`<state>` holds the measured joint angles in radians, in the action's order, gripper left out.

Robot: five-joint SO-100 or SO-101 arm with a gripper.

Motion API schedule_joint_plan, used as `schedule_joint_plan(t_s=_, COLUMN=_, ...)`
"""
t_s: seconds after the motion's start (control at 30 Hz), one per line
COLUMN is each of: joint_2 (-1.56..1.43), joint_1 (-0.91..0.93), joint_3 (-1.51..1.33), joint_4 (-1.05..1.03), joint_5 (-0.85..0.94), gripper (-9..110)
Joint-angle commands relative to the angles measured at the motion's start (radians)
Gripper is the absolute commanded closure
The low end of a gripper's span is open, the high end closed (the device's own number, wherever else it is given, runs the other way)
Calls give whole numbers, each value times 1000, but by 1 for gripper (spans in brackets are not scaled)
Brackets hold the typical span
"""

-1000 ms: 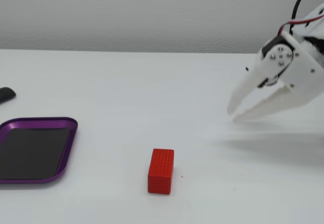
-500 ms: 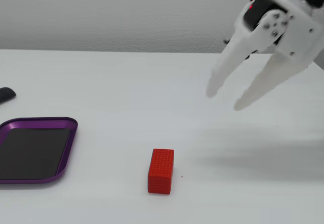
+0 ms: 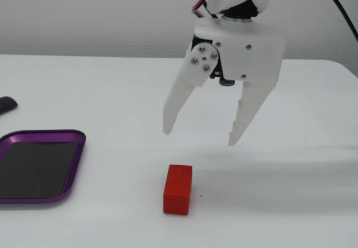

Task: Pick up the cube and place it in the box.

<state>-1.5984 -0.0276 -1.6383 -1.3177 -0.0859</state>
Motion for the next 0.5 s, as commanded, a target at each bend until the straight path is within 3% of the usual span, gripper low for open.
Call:
schedule_joint_plan(t_s=0.0, joint_2=75, joint_1=-5, joint_3=89, joint_4=-14, joint_5=-29, gripper=74)
schedule_joint_plan(t_s=0.47, joint_2=224, joint_1=-129, joint_3=140, joint_4=34, joint_5=-37, gripper=74)
